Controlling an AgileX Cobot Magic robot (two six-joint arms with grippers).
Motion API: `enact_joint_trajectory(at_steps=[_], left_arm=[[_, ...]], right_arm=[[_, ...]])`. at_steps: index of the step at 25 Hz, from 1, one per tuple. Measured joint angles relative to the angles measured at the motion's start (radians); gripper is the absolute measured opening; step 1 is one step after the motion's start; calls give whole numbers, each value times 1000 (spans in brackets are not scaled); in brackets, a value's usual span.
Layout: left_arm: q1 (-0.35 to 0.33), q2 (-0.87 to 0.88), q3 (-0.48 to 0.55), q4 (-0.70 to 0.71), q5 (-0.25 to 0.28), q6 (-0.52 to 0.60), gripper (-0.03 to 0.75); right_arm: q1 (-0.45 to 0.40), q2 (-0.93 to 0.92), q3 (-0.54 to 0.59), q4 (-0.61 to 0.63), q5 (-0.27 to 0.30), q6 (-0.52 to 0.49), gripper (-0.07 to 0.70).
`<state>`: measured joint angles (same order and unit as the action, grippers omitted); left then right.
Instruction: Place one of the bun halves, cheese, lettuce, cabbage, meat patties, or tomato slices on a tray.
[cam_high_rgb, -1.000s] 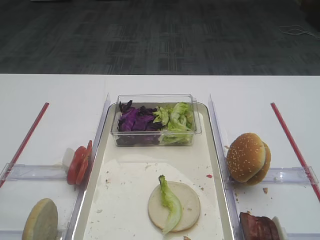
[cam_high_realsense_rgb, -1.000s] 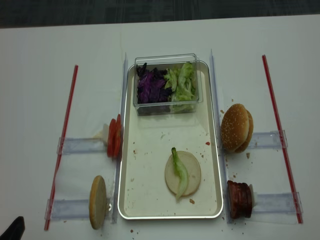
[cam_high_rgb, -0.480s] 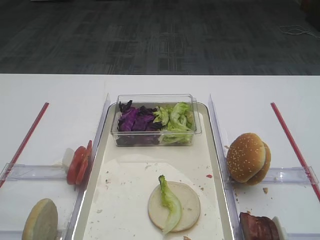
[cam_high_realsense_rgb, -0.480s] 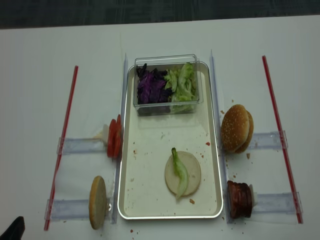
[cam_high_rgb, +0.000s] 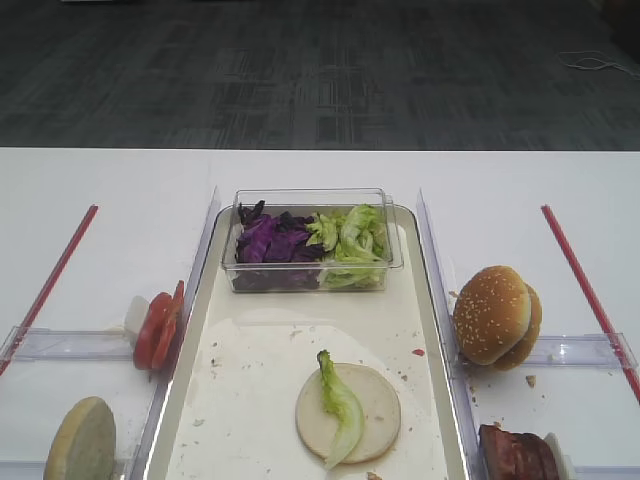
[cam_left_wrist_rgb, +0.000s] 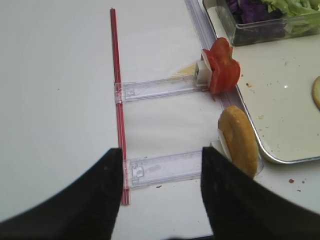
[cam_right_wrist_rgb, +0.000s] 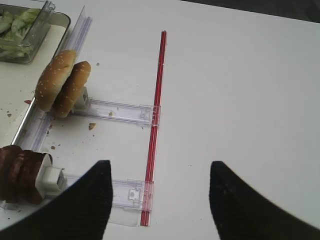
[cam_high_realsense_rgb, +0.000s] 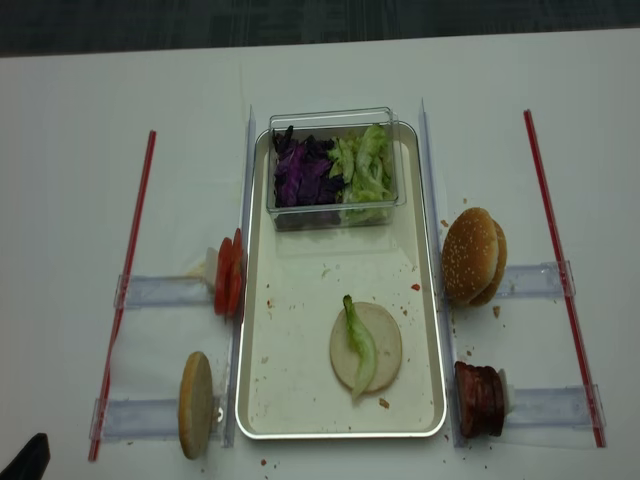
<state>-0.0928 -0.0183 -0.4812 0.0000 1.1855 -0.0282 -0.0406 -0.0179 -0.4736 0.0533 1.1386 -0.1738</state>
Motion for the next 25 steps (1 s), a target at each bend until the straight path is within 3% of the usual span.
enact_joint_trajectory(at_steps=[12,25], left_arm=[[0,0,0,0,0,0,361],[0,0,0,0,0,0,361]], right_arm=[[0,0,0,-64,0,138,467],[0,0,0,-62,0,174,467]])
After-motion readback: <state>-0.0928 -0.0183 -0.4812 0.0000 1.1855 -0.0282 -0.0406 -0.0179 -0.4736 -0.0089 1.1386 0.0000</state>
